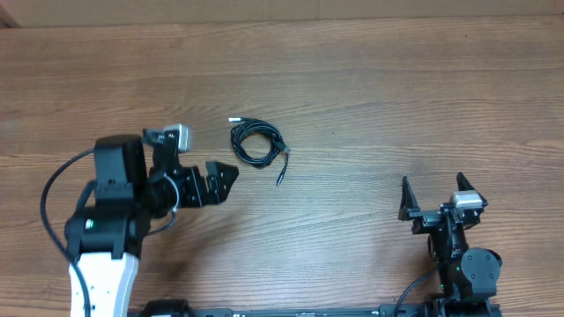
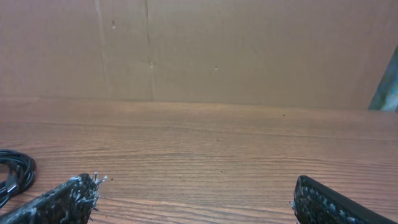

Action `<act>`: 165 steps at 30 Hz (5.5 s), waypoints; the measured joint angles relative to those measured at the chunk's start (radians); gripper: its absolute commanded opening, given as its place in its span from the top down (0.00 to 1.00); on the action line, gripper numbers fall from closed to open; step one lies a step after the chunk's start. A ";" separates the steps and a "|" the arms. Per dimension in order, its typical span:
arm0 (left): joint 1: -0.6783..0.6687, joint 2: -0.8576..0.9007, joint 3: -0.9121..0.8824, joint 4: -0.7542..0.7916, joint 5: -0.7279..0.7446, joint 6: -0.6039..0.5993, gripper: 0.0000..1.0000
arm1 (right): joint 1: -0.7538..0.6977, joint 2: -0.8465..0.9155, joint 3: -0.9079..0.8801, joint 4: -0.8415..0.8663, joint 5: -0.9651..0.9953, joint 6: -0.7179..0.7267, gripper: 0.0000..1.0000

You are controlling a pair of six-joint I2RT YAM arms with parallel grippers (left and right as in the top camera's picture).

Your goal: Untangle cables

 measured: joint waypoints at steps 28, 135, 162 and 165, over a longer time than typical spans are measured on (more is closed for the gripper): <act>-0.328 0.515 0.001 0.426 -0.650 -0.344 0.37 | 0.000 0.000 0.000 0.000 0.000 0.000 0.00; -0.389 0.606 0.305 -0.177 -0.393 -0.706 0.14 | 0.000 0.000 0.000 0.000 0.000 0.000 0.00; -0.389 0.627 0.077 0.196 -0.382 0.410 0.43 | 0.000 0.000 0.000 0.000 0.000 0.000 0.00; -0.389 0.627 0.032 0.273 -0.381 0.421 0.45 | 0.000 0.000 0.000 0.000 0.000 0.000 0.00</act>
